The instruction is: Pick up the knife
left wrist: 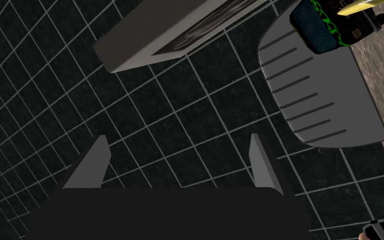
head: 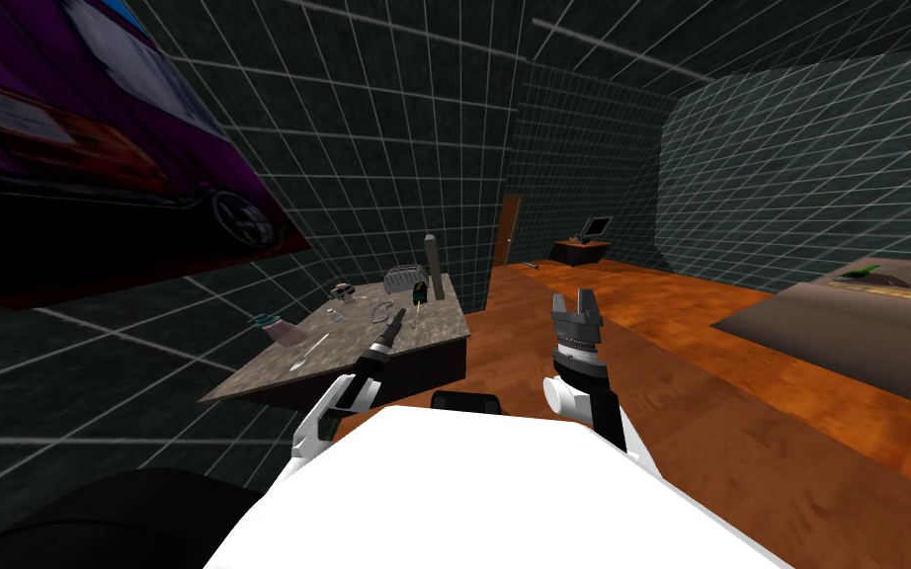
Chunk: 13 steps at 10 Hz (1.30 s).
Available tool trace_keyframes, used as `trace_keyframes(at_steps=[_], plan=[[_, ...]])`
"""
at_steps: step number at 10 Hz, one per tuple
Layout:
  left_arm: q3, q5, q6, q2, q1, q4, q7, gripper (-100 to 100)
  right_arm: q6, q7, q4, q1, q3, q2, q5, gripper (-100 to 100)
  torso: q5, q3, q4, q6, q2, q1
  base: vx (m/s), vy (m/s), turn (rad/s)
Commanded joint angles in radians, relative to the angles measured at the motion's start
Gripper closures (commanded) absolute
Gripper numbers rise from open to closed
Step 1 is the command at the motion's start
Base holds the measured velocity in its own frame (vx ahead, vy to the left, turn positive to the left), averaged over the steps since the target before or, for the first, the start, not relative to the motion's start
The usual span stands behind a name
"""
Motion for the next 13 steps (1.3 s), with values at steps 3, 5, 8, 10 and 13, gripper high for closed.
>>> trace_keyframes(at_steps=[3,5,8,10,13], plan=[[0.001,-0.018,0.083,0.073,-0.02,0.078,-0.001,-100,0.0,0.0,0.0,0.0,0.0,0.0,0.0,0,0.0,0.0,0.0,0.0,-0.001,-0.001,0.004,0.01,-0.083],[-0.006,-0.026,0.136,0.115,-0.036,0.117,-0.008,-100,0.0,0.0,0.0,0.0,0.0,0.0,0.0,0,-0.001,0.0,0.0,0.0,-0.001,-0.003,0.011,-0.016,-0.092],[-0.017,-0.031,0.192,0.158,-0.057,0.155,-0.02,-100,0.0,0.0,0.0,0.0,0.0,0.0,0.0,0,-0.001,-0.001,0.0,0.0,-0.001,-0.005,0.012,-0.032,-0.084],[-0.031,-0.035,0.249,0.2,-0.08,0.193,-0.035,-100,0.0,0.0,0.0,0.0,0.0,0.0,0.0,0,-0.001,0.0,0.0,0.0,-0.001,-0.005,0.012,-0.034,-0.095],[-0.055,-0.04,0.336,0.262,-0.116,0.247,-0.059,-100,0.0,0.0,0.0,0.0,0.0,0.0,0.0,0,-0.001,-0.001,0.0,0.0,-0.001,-0.006,0.019,-0.058,-0.114]])
